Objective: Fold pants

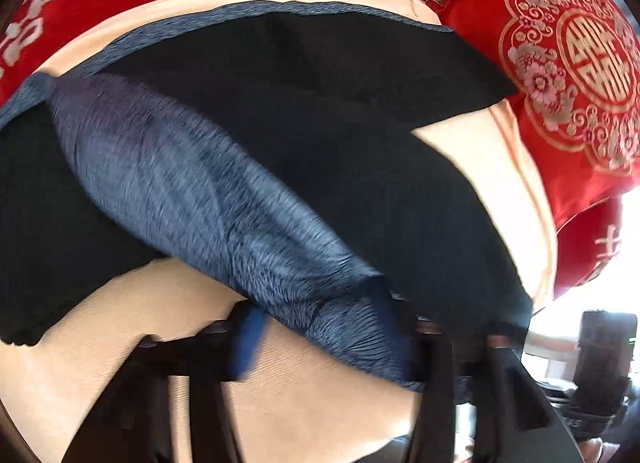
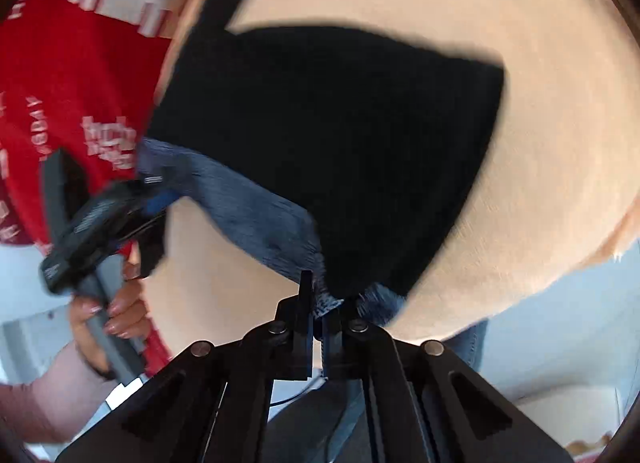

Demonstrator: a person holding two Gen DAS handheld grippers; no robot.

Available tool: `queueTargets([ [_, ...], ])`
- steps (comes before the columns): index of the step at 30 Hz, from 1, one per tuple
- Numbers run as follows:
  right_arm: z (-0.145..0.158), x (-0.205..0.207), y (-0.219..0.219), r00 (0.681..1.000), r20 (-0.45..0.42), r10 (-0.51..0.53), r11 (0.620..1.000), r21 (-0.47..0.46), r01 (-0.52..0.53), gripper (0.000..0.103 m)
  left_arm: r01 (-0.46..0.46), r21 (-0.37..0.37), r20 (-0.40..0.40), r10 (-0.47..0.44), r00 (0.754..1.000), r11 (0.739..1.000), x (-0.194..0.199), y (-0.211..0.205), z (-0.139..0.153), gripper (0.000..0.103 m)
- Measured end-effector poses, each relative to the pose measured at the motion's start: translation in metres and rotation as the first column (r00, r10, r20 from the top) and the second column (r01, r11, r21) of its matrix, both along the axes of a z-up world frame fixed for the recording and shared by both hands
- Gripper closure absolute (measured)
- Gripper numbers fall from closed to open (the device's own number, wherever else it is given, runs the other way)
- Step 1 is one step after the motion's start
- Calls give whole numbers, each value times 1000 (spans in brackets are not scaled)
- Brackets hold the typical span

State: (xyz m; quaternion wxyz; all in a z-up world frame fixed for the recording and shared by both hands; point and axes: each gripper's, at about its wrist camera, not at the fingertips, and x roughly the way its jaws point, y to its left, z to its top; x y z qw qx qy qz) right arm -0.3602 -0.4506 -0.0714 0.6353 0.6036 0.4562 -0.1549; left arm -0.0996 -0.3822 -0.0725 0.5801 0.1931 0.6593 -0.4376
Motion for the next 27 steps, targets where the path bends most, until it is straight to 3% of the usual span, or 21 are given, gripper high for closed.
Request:
queueTargets([
  [4,50,34,-58,994,73,80,989,-128,-70,100,-75,-55,-16,75,997,996,15,-29,23,56],
  [8,85,75,-136,988,74,135,955,-274,-110,100,-117,-125,71,126,990,985,37,-74,49,56],
  [11,96,111,-194,985,45,168,925,-354,-141,100,-150,-171,163,178,970,974,61,-103,71,55],
  [13,95,134,-227,984,23,178,908,-388,-156,96,-170,-186,240,212,947,968,75,-112,85,26],
  [15,90,155,-255,981,-49,188,888,-417,-191,96,-187,-190,294,238,926,964,83,-117,91,23],
  [17,87,173,-269,973,-98,211,870,-434,-232,59,-200,-161,313,242,918,966,90,-108,92,23],
  [18,89,181,-272,971,-111,211,854,-463,-239,22,-206,-142,324,242,914,968,91,-105,88,23],
  [22,106,196,-272,969,-123,216,800,-546,-248,19,-213,-10,352,203,914,977,84,-85,53,23],
  [25,111,179,-257,978,-42,204,845,-497,-198,19,-213,68,356,176,918,975,74,-77,27,23],
  [27,91,152,-236,982,-60,177,882,-433,-185,23,-216,92,363,169,916,972,67,-77,16,23],
])
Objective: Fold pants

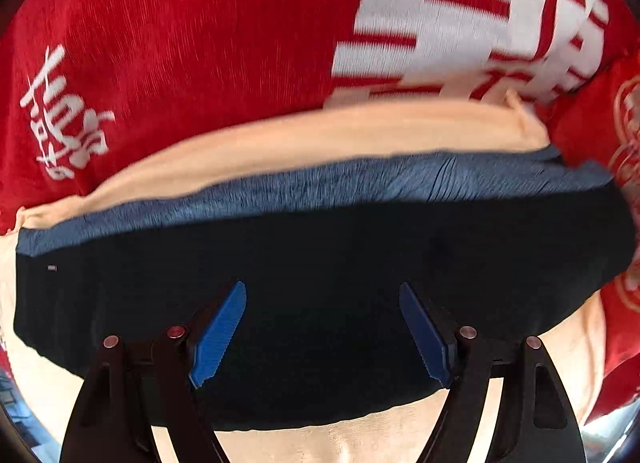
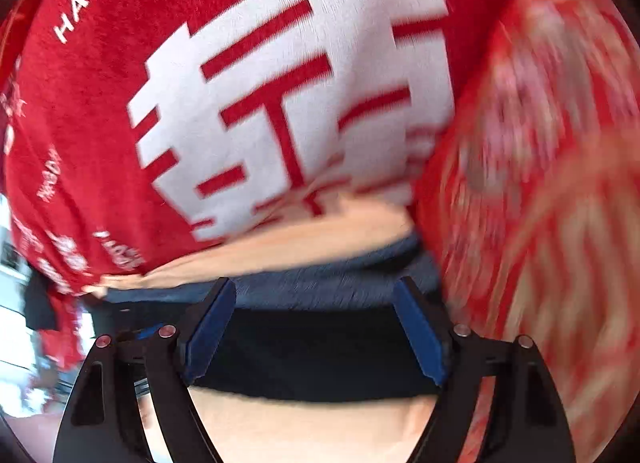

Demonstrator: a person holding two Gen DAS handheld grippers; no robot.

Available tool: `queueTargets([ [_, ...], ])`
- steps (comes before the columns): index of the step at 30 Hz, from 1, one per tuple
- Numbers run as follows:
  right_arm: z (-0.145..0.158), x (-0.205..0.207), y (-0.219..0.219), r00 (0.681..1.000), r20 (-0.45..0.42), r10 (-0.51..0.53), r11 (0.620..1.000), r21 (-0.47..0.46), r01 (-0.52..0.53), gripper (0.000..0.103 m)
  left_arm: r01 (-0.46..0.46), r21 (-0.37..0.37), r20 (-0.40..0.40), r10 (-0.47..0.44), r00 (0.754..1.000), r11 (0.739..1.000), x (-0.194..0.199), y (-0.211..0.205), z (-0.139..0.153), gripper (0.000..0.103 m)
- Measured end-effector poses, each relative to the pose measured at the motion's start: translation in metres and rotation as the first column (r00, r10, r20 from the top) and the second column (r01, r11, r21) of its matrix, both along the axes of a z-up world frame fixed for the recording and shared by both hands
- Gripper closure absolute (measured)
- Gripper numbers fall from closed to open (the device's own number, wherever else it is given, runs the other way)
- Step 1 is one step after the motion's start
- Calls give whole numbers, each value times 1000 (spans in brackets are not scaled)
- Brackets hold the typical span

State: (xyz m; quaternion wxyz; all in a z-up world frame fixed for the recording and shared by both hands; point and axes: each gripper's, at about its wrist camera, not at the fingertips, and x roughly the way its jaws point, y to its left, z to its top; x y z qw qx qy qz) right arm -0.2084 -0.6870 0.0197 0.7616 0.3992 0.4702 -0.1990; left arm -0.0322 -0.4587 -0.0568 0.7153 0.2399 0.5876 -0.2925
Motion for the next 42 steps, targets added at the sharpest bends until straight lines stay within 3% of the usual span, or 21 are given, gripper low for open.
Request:
queueTargets([
  [3,-50,-35,24,989,-130,-71,993,81,82,41,10,-11,-6,-10,1000,1000,-4,-10,-6,23],
  [5,-80,-51,26,973,-175,-147,976,135,172,44,37,-13,9,-37,999,999,-8,-23,-11,23],
  [7,-95,-56,24,963,-177,-202,971,96,221,46,64,-2,32,-64,997,998,-12,-33,-18,23],
  [9,-97,-47,25,971,-138,-197,979,19,201,46,68,9,26,-68,997,998,-14,-35,-27,23],
  [11,-100,-33,25,975,-141,-174,985,-19,173,68,51,8,17,-51,999,999,-14,-34,-34,23],
  [12,-98,-27,23,975,-155,-162,987,-44,157,93,44,3,13,-44,999,999,-14,-34,-35,23],
  [13,-90,-21,20,977,-148,-152,987,-67,143,94,38,4,9,-38,999,999,-12,-30,-33,23],
  [16,-44,-6,12,995,-40,-94,981,-175,85,94,36,10,6,-36,999,999,-10,-31,-23,23],
  [18,-28,0,10,998,-30,-49,978,-206,42,94,48,-14,50,-47,998,999,-9,-31,-10,23],
  [21,-58,1,9,983,-184,-21,994,-107,1,91,52,19,53,-53,997,998,-9,-35,-13,23],
  [23,-84,-11,10,953,-302,-26,999,-26,19,79,29,36,31,-30,999,999,-6,-34,-16,23],
  [25,-74,-25,15,965,-257,-45,998,-43,35,79,17,8,63,-17,998,1000,-3,-31,-8,23],
  [28,-47,-13,23,984,-173,27,985,-164,-56,79,8,-11,108,-6,994,1000,9,-36,1,23],
  [30,-49,16,17,981,-166,101,973,-187,-132,79,-3,-4,116,4,993,1000,20,-45,-1,23],
  [32,-66,42,-2,982,-160,96,981,-153,-121,79,-29,1,112,29,993,1000,27,-55,-7,23],
  [35,-111,65,-27,970,-232,66,984,-146,-102,79,-49,32,113,45,993,998,31,-66,-30,23],
  [36,-127,72,-35,960,-272,60,984,-143,-102,85,-51,34,103,48,994,998,34,-66,-38,22],
  [37,-132,72,-43,964,-262,53,980,-170,-100,87,-56,19,106,54,993,998,36,-65,-42,14],
  [40,-117,74,-40,943,-333,0,952,-290,-103,84,-76,-5,93,77,993,997,45,-45,-40,10],
  [42,-107,71,-34,955,-297,6,961,-262,-87,81,-104,5,97,103,990,995,53,-26,-31,10],
])
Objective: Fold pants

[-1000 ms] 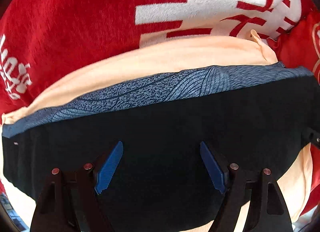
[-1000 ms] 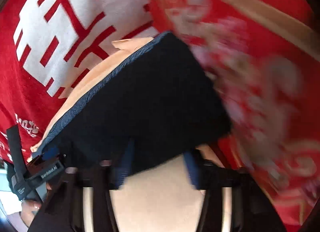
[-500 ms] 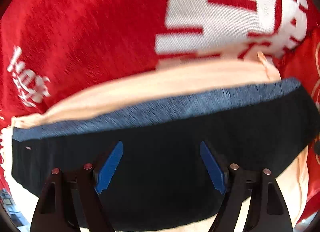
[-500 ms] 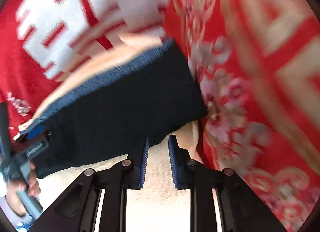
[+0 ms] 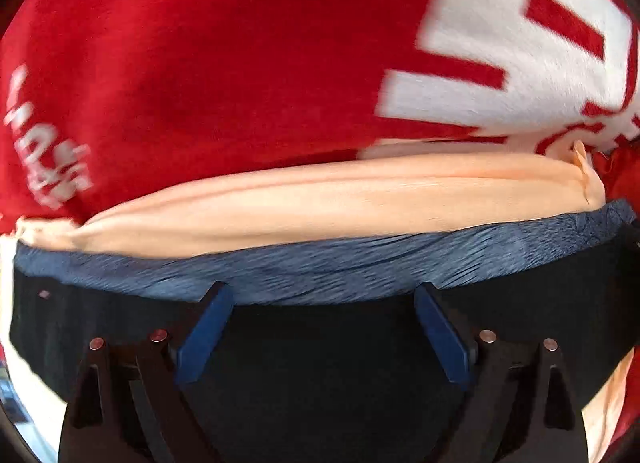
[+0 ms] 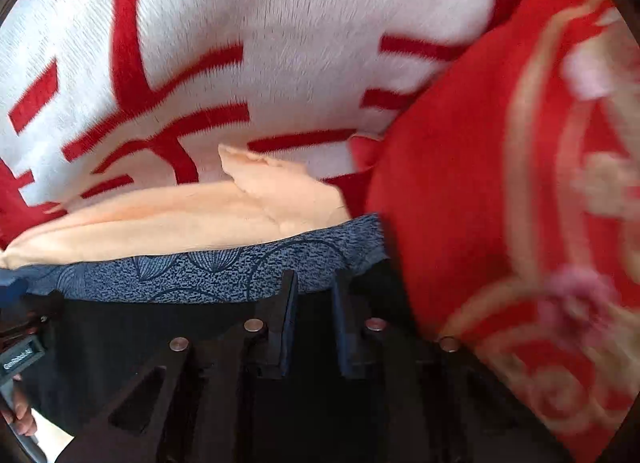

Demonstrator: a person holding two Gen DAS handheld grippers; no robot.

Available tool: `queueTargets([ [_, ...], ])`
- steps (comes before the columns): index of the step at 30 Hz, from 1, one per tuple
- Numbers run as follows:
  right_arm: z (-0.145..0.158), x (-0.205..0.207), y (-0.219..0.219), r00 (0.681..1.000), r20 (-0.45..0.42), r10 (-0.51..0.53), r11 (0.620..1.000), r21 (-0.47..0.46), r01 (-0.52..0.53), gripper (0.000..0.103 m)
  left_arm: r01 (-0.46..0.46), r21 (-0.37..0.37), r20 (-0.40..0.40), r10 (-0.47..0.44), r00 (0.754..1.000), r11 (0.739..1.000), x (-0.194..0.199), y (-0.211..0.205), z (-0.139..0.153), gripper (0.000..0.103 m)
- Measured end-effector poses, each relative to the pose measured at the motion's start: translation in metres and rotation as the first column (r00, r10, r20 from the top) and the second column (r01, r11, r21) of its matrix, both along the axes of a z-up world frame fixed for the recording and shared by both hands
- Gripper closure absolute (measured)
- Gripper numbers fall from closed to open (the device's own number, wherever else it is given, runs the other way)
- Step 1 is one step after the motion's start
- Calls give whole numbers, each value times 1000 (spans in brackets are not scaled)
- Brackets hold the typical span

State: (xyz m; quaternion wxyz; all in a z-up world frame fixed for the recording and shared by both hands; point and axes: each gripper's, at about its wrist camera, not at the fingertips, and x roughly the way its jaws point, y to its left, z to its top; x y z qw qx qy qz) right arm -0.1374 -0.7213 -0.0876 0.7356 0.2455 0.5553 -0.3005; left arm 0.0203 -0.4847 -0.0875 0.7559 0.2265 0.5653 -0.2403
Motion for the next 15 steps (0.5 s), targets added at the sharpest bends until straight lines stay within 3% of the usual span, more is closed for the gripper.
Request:
queueTargets([
  [3,15,-12,22,997,71,8,995,103,-16,67,-16,29,27,16,1000,999,6,38,17,10],
  [6,23,-19,59,990,142,13,971,234,-46,66,-54,62,46,51,998,997,18,87,30,10],
  [12,15,-2,166,968,251,19,860,490,-144,66,-147,110,77,139,987,983,51,194,38,10],
  [15,13,16,218,957,291,12,811,557,-179,65,-163,121,97,152,984,979,71,234,37,10],
])
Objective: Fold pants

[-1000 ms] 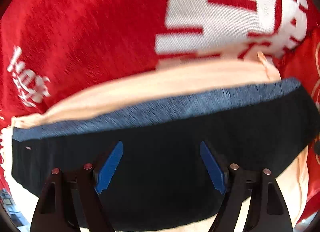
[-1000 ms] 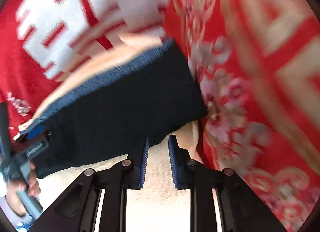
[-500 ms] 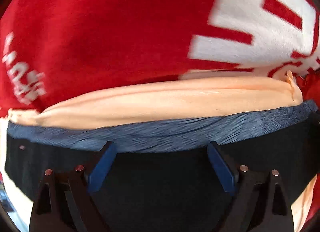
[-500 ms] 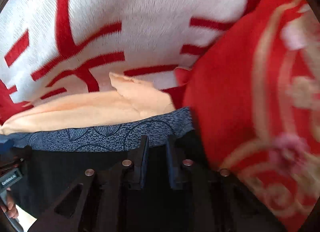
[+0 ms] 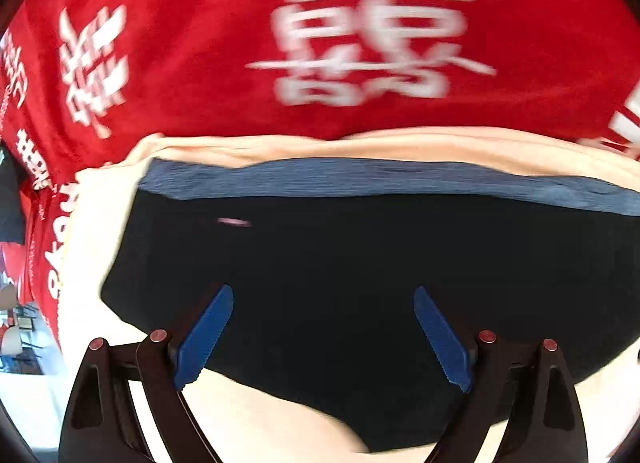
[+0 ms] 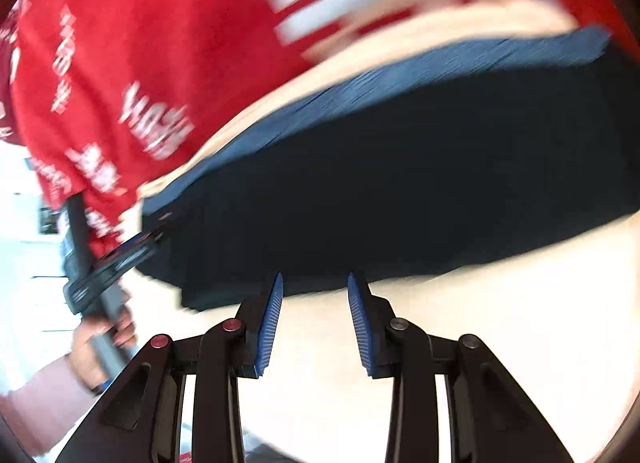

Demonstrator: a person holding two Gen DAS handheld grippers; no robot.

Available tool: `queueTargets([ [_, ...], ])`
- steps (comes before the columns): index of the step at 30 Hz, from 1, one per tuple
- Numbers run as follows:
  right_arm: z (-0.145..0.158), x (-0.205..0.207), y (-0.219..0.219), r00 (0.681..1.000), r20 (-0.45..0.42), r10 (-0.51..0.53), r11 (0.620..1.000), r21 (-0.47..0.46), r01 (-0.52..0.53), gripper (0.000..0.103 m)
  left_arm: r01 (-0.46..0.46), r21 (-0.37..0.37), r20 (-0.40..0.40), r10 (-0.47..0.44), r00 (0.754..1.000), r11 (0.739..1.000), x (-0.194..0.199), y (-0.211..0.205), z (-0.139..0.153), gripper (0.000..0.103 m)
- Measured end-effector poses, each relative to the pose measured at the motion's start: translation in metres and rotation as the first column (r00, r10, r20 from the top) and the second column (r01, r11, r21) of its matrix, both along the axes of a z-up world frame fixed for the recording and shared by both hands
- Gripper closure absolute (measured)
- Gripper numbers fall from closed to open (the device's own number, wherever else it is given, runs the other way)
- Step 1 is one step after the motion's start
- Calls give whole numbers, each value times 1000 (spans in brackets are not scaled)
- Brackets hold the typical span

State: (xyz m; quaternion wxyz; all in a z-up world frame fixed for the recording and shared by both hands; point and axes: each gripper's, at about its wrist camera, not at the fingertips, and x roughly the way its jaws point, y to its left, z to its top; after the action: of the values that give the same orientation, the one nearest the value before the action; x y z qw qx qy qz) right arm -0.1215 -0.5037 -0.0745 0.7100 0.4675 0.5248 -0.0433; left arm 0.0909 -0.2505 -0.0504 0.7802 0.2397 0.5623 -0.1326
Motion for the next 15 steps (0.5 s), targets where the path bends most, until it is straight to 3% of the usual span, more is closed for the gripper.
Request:
queueTargets([
  [5,-21,39,88,998,32,-56,983,175,50,62,44,39,44,-46,998,998,49,57,-13,10],
  [10,-32,58,148,997,46,-70,972,228,57,62,71,140,66,-81,995,988,91,115,-51,10],
  [11,-35,65,156,997,45,-65,974,221,53,62,74,124,43,-80,996,989,96,125,-58,8],
  [13,-39,68,165,996,35,-77,975,212,68,62,66,24,16,-66,998,998,103,143,-62,0],
  [15,-45,68,166,992,38,-120,965,241,107,62,42,-25,-19,-42,999,999,110,150,-64,0],
])
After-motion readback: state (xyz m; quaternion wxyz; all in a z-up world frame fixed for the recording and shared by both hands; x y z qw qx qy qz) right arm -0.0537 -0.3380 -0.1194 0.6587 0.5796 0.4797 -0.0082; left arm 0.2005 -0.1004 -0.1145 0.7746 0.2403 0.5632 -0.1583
